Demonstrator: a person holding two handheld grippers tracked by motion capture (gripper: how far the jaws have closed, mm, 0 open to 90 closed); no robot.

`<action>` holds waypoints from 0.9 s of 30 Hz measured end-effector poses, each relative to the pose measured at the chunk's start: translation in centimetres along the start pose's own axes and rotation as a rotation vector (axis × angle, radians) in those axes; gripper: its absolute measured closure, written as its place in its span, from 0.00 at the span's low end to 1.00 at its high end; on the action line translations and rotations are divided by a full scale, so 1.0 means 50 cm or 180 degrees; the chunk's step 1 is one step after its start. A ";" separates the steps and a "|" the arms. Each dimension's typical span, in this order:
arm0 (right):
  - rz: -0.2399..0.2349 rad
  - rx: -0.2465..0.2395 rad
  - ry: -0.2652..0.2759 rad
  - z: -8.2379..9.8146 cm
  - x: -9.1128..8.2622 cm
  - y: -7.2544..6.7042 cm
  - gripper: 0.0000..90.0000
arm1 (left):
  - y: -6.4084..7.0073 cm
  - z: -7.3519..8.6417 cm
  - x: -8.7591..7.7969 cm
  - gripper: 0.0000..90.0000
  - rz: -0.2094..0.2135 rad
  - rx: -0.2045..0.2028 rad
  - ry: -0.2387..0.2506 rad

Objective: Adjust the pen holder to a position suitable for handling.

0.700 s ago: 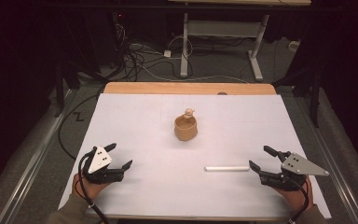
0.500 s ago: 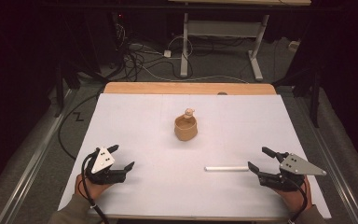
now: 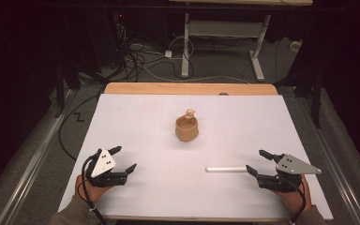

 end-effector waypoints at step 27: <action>-0.0075 0.0100 0.0018 0.005 -0.002 0.006 0.32 | 0.049 -0.190 0.132 0.29 0.0648 0.0047 0.0249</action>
Point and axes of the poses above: each handheld gripper's, and its own axes: x roughly forward along the jaws, z roughly out of its underside, y roughly to its right, the point moved 6 cm from there along x, roughly forward along the jaws, and after that the axes turned 9 degrees about -z, right-handed, at the moved point
